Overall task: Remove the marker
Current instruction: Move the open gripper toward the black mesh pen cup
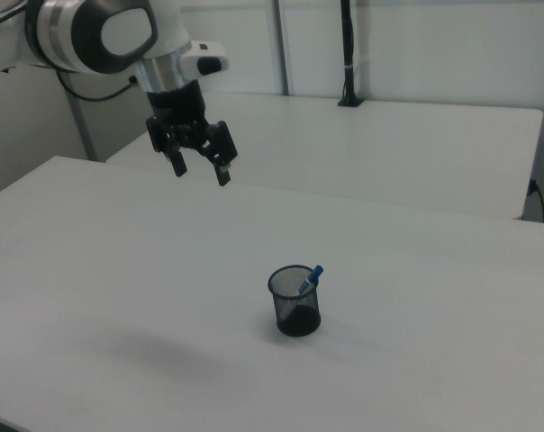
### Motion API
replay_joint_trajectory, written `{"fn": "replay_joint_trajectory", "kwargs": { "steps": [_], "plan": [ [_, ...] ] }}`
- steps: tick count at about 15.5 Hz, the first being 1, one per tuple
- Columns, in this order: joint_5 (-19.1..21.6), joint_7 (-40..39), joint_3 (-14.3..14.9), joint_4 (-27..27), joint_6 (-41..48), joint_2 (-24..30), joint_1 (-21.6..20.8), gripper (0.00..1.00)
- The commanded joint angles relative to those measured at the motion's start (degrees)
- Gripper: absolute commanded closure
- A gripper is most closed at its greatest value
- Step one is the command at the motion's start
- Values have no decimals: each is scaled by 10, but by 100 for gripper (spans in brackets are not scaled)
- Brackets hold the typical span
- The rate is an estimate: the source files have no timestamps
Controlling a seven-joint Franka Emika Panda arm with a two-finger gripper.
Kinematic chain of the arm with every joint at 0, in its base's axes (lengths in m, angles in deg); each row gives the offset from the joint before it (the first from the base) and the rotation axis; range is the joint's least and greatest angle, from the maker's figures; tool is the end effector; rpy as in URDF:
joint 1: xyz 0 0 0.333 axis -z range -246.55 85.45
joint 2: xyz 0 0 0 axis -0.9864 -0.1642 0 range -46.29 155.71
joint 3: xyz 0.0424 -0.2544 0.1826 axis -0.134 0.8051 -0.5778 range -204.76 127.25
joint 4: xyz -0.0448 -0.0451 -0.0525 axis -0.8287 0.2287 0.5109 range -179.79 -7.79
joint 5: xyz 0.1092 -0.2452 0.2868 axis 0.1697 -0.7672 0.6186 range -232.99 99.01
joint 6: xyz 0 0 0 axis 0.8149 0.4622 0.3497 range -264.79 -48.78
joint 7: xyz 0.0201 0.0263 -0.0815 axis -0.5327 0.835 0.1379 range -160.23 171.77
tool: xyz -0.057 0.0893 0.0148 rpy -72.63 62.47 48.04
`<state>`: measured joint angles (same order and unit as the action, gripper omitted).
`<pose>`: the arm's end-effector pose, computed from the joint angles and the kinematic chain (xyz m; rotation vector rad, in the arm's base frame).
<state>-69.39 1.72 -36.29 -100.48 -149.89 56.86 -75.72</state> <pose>0.5527 -0.0748 0.6059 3.0880 -0.0790 0.1434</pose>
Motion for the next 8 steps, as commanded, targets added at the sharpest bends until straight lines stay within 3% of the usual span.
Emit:
{"fn": "replay_joint_trajectory", "kwargs": {
  "steps": [1, 4, 8],
  "plan": [
    [-1, -78, 5, -5, 5, -10, 20, 0],
    [-13, -65, 7, -27, -32, -15, 38, 0],
    [-17, 56, 10, -74, -139, -15, 67, 0]
  ]
}}
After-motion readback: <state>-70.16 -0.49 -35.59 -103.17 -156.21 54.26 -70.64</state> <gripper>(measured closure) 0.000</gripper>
